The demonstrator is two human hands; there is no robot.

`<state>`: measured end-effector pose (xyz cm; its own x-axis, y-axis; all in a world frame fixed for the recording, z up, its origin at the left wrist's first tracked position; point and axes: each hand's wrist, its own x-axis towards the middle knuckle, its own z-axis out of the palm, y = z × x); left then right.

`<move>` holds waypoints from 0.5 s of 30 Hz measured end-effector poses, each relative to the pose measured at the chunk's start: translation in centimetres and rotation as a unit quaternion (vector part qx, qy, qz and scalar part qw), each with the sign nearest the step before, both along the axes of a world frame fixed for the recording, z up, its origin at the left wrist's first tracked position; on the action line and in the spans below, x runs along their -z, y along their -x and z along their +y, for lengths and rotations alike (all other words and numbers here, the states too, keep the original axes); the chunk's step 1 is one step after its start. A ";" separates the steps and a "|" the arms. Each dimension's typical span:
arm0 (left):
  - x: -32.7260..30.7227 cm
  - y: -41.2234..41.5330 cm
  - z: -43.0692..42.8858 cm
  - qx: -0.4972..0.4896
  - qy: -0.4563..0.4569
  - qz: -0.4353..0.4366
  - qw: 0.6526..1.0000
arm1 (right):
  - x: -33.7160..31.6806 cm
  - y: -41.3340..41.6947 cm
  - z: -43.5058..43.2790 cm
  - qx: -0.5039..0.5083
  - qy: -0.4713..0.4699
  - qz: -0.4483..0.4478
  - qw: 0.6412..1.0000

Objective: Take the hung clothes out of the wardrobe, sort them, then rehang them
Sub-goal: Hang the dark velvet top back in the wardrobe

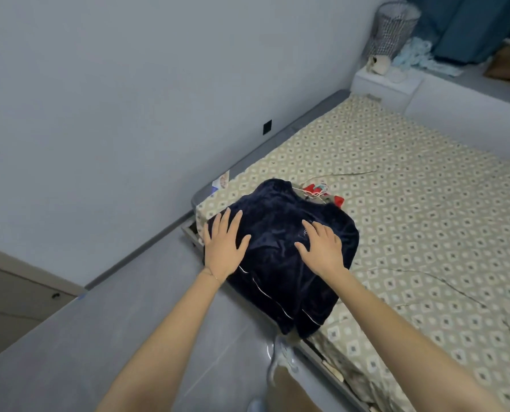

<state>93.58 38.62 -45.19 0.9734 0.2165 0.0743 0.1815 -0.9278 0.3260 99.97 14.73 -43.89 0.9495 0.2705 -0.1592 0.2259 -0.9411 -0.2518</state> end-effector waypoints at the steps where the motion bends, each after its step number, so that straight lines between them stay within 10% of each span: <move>1: 0.2 -1.4 -0.2 0.006 -0.003 0.002 1.000 | 0.4 -1.3 -0.3 0.007 -0.002 0.004 1.000; 15: 4.4 -19.2 -2.1 0.033 0.000 0.070 0.997 | 5.0 -17.7 -2.3 0.052 0.007 0.076 0.996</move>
<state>112.80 36.53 -49.63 0.9865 0.1514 -0.0629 0.1634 -0.9396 0.3009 117.69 12.41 -48.87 0.9366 0.1686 -0.3070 0.0869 -0.9610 -0.2627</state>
